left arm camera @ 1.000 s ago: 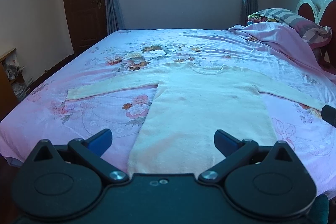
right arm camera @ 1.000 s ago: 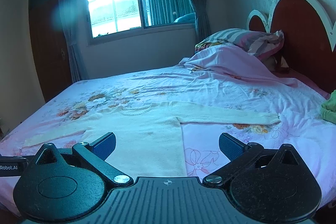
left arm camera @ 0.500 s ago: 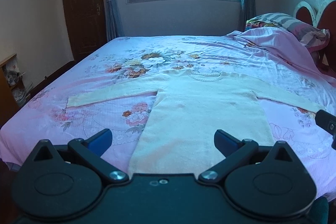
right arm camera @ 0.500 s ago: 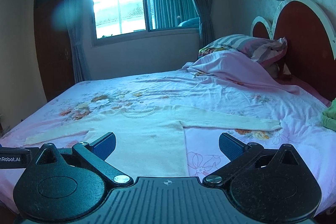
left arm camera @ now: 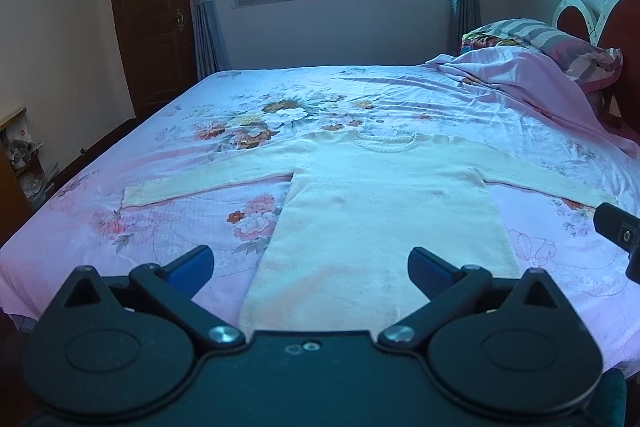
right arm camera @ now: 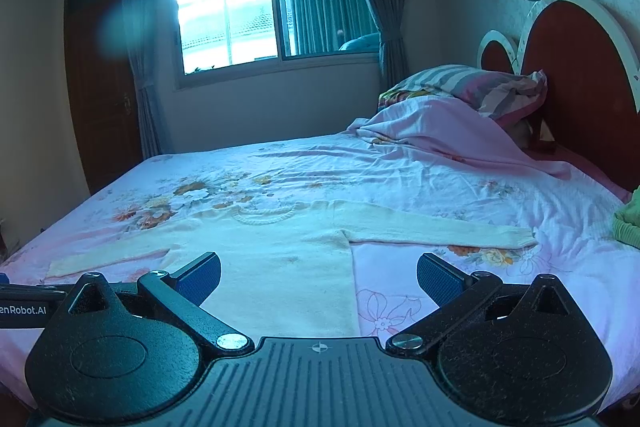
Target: Fold small clothes
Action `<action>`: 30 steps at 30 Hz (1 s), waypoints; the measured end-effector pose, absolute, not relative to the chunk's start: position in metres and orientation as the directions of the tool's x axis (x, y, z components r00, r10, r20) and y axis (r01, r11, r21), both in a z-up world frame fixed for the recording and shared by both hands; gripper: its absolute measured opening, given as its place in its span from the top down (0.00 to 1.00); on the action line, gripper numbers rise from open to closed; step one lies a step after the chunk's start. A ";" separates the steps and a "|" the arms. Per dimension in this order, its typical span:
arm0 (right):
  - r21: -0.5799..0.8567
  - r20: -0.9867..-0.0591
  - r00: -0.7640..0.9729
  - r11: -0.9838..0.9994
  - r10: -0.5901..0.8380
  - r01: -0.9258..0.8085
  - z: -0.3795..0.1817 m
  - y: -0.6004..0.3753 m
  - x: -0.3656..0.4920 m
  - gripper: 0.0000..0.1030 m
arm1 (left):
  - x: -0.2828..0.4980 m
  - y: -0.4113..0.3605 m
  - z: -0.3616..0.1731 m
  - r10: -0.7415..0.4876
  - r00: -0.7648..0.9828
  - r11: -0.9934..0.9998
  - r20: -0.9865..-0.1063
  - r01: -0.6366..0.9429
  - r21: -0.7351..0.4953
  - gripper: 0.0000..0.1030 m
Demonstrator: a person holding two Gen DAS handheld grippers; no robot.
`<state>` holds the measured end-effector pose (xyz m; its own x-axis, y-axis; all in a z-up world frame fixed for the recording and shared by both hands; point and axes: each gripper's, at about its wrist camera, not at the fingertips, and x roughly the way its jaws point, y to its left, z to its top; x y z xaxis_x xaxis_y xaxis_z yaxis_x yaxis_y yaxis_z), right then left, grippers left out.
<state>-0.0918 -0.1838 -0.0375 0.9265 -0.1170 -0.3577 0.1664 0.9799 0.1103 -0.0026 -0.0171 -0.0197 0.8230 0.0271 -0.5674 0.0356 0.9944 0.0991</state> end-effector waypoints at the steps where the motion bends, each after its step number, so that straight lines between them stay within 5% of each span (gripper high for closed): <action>1: 0.112 -0.360 0.926 0.980 -0.116 0.166 -0.038 -0.184 -0.092 0.00 | -0.002 -0.017 -0.020 0.027 0.822 0.994 -0.569 0.037 0.100 0.01; 30: 0.102 -0.396 0.909 0.978 -0.128 0.183 -0.052 -0.185 -0.077 0.00 | 0.012 -0.011 -0.035 0.041 0.799 0.994 -0.599 0.026 0.103 0.01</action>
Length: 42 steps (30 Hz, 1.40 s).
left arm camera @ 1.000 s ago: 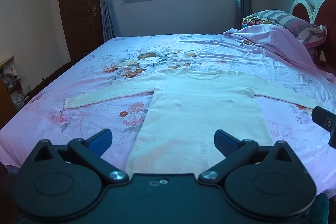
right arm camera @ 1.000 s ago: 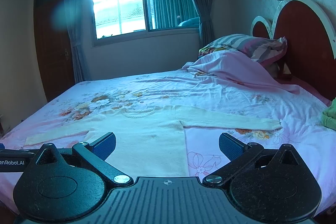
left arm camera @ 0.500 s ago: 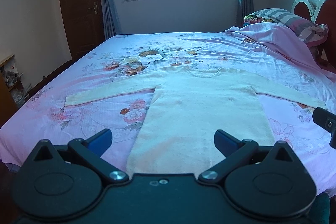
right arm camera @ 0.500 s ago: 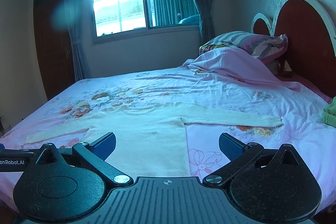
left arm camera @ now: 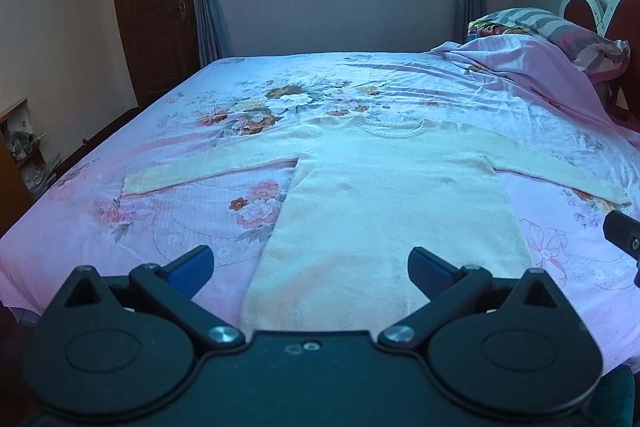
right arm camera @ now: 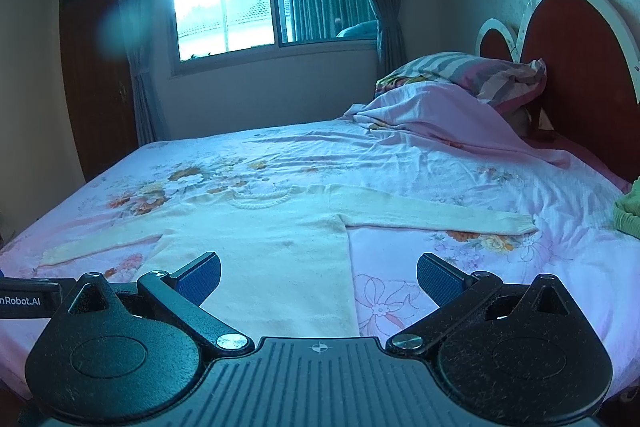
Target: Fold small clothes
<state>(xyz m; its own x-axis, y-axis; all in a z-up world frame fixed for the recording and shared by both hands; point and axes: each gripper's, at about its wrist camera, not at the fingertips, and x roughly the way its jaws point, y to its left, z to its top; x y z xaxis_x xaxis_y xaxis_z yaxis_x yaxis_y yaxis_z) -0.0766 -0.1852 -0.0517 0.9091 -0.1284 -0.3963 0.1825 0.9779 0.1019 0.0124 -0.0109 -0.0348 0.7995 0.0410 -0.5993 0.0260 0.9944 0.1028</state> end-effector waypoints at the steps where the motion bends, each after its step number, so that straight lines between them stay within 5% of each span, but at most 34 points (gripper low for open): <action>1: 0.099 -0.399 0.908 0.978 -0.131 0.185 -0.054 -0.186 -0.076 0.00 | 0.013 -0.012 -0.036 0.044 0.798 0.994 -0.602 0.023 0.104 0.01; 19: 0.076 -0.417 0.900 0.982 -0.128 0.175 -0.064 -0.179 -0.041 0.00 | 0.056 0.003 -0.050 0.092 0.769 0.992 -0.633 -0.018 0.122 0.01; 42: 0.040 -0.441 0.895 0.995 -0.068 0.096 -0.082 -0.142 0.110 0.00 | 0.181 0.069 -0.075 0.183 0.700 0.981 -0.690 -0.174 0.083 0.01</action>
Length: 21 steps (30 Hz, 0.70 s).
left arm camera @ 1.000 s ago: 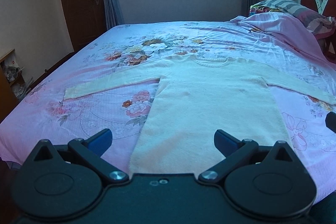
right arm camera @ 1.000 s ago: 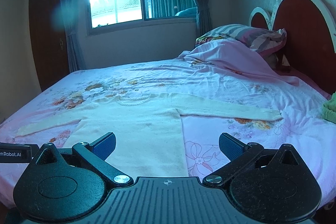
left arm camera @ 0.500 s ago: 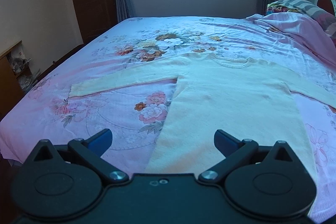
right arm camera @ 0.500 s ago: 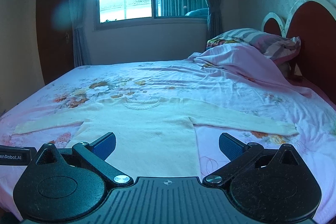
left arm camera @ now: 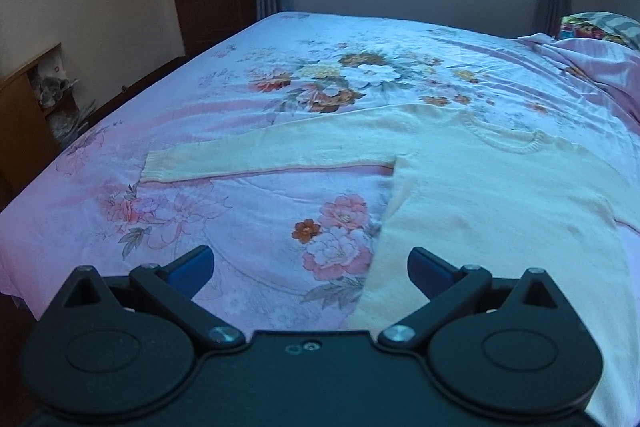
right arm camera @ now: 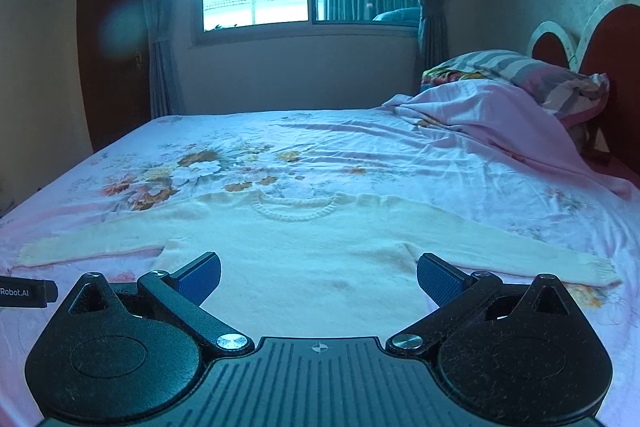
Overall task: Fold small clothes
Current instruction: 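Move the left gripper to the sweater sleeve cuff and grasp it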
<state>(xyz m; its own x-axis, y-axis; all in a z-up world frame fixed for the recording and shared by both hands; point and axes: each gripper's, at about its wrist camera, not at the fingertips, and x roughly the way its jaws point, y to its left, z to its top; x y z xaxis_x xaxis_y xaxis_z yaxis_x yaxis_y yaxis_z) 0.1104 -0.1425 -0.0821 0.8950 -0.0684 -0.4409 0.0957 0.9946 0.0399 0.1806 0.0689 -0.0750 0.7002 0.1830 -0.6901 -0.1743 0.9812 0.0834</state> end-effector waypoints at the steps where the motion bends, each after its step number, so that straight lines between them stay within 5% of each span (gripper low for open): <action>1: 0.037 -0.445 0.894 0.996 -0.060 0.085 -0.084 -0.140 0.119 0.00 | 0.186 0.073 -0.076 0.181 0.698 0.981 -0.693 -0.181 0.074 0.01; 21: 0.002 -0.519 0.855 1.000 0.008 -0.008 -0.122 -0.085 0.254 0.00 | 0.305 0.185 -0.136 0.197 0.530 0.918 -0.825 -0.395 -0.035 0.06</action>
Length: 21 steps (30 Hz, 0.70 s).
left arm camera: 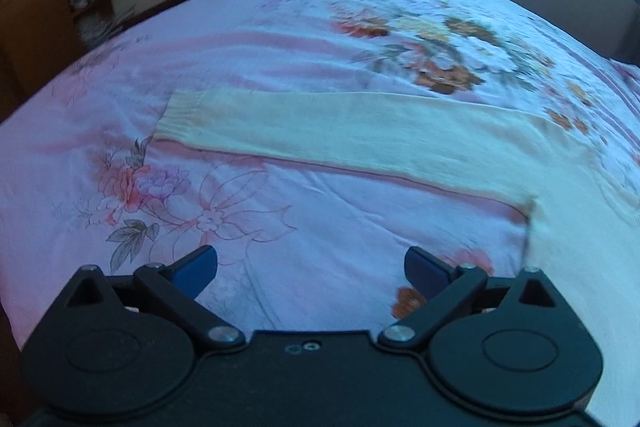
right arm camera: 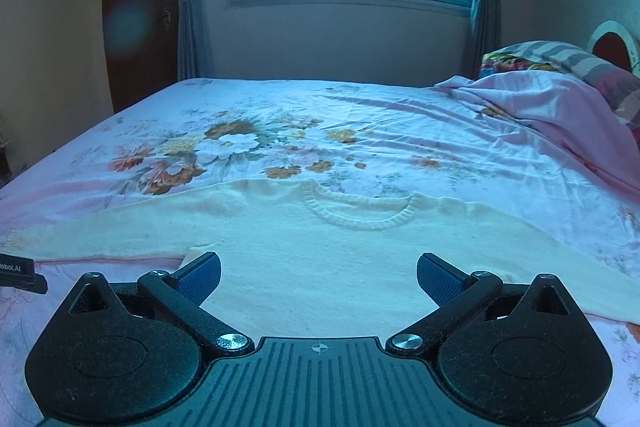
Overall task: Fold small clothes
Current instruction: 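Move the left gripper to the sweater sleeve cuff and grasp it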
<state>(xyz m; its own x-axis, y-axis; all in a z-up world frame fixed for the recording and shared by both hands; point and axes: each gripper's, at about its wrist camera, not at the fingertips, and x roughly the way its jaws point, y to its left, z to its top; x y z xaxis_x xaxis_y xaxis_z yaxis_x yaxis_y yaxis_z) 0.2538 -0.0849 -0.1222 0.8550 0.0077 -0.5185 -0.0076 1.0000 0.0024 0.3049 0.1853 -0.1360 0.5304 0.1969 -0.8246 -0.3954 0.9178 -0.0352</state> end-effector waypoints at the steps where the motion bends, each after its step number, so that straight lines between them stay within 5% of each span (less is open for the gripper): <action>1: 0.002 -0.522 0.853 1.000 0.011 -0.012 -0.125 -0.082 0.260 0.00 | 0.309 0.192 -0.140 0.194 0.520 0.910 -0.832 -0.411 -0.045 0.07; 21: -0.014 -0.580 0.814 0.999 0.020 -0.035 -0.169 -0.052 0.350 0.00 | 0.367 0.299 -0.191 0.105 0.485 0.705 -0.868 -0.652 -0.279 0.19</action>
<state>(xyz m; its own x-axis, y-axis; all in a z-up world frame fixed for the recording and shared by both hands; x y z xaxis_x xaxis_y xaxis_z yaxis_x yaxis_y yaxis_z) 0.3503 -0.0520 -0.1691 0.8144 0.0203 -0.5799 -0.0351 0.9993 -0.0143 0.3672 0.2992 -0.1907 0.4854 0.1048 -0.8680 -0.6520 0.7048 -0.2795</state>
